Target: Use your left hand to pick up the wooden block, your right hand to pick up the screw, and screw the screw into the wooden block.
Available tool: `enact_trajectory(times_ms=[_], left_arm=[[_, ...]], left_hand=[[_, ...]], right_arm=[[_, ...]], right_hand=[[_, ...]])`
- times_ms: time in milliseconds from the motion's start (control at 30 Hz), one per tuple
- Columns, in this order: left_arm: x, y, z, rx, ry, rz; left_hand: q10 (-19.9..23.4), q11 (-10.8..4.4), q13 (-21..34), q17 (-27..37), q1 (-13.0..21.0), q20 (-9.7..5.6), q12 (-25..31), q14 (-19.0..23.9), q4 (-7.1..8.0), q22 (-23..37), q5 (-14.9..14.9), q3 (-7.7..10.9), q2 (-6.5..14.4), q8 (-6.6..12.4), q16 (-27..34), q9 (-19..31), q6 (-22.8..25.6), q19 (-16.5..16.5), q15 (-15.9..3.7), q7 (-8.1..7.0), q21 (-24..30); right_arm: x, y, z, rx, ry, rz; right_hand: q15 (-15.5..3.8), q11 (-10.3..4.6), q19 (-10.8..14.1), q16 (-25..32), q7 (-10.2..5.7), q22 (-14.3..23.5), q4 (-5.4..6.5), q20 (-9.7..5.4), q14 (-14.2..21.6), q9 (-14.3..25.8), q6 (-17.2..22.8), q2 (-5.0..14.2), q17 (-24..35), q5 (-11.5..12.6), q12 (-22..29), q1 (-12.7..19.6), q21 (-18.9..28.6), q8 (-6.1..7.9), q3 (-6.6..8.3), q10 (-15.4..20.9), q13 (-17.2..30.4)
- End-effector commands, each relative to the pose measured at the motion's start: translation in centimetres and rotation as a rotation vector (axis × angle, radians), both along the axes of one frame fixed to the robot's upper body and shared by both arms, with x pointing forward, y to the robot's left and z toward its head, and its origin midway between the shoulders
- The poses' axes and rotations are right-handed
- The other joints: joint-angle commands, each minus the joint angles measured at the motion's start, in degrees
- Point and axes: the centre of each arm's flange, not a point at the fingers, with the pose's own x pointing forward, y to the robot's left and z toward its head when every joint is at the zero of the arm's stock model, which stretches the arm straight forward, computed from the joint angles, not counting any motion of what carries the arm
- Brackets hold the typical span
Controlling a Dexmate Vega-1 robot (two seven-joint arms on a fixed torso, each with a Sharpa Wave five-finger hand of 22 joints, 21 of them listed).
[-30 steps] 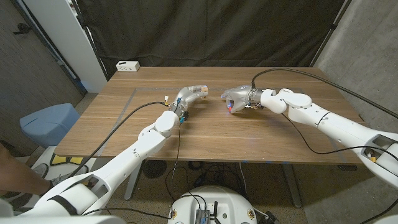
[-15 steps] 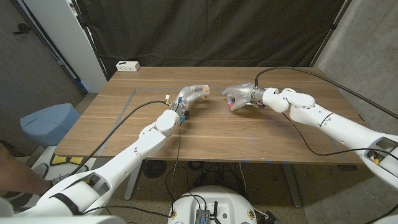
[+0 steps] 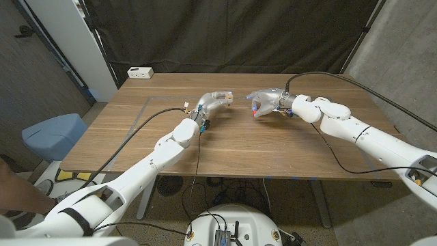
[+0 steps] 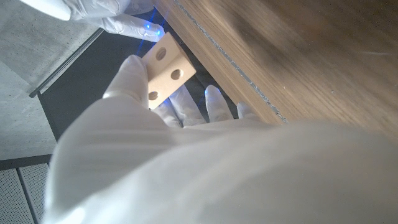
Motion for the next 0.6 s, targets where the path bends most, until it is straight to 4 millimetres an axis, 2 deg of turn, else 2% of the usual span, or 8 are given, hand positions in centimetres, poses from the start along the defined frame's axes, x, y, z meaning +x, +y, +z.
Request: enact_trajectory(times_ms=[33,600], left_arm=[[-0.2,-0.8,0.5,0.019,-0.018,-0.016],[-0.4,-1.5,1.0,0.010,-0.049,-0.029]], left_hand=[[0.5,-0.17,2.0,0.2,0.0,-0.26,0.2,0.6,0.24,0.2,0.4,-0.12,0.5,0.43,0.5,0.2,2.1,0.0,-5.93,-0.10,0.2],[0.8,-0.17,2.2,0.1,0.0,-0.52,0.1,0.8,0.22,0.2,0.4,-0.24,0.7,0.55,0.5,0.2,2.5,0.3,-6.09,0.07,0.3]], right_arm=[[-0.9,-0.9,0.6,0.100,-0.005,0.002],[-2.4,-3.4,1.7,0.279,-0.011,0.008]], right_hand=[[-5.87,-0.21,0.7,0.1,-0.22,0.1,-0.06,-5.26,0.6,0.3,0.5,-0.03,0.3,-0.2,0.3,0.4,-0.2,0.59,0.45,0.5,0.2],[-5.87,0.12,1.0,0.1,-0.07,0.1,-0.05,-5.23,1.1,0.8,0.7,0.06,0.3,-0.1,0.2,0.5,-0.3,1.47,0.74,1.1,0.2]])
